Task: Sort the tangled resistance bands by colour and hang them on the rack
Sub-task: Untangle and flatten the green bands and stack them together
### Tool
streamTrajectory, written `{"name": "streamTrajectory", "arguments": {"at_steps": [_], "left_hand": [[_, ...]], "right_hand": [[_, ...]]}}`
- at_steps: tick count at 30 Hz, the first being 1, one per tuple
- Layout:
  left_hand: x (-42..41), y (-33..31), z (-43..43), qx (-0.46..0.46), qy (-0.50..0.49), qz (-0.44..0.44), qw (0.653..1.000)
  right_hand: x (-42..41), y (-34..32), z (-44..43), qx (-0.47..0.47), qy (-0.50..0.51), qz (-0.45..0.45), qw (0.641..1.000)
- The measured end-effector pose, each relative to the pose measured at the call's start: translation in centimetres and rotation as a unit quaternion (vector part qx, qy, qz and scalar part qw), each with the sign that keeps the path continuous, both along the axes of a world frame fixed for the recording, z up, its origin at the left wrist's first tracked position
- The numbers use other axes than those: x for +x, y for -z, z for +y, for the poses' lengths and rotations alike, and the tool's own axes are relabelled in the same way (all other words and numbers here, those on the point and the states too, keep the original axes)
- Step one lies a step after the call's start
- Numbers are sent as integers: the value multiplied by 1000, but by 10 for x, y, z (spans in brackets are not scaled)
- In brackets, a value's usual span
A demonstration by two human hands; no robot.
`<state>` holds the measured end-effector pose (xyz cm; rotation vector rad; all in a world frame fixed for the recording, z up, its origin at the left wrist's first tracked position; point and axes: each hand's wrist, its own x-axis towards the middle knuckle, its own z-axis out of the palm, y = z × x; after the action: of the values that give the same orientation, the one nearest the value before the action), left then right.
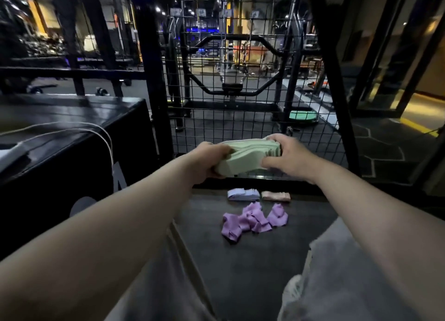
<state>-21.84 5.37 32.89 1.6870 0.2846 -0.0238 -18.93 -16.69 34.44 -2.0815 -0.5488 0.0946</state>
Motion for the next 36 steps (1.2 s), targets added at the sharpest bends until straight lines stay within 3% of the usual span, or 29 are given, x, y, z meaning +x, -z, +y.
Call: {"name": "streamTrajectory", "arguments": {"at_steps": [7,10,13,25,29,36], "left_hand": [[52,-4,5,-12,36,120,992],[87,16,18,-74,132,140,979],[126,50,26,-56,223,127,965],[331,214,51,42,181,264,946],[365,298,55,-15,109,267,957],[395,399,55,-74,80,312,944]], "right_hand": [[67,19,3,25,35,120,992],[110,41,4,45,51,219,973],[156,66,7,31,65,286,956],[341,197,46,-110,80,406,904],[379,273,57,-105,45,429,896],[410,389,57,-120,50,448,885]]}}
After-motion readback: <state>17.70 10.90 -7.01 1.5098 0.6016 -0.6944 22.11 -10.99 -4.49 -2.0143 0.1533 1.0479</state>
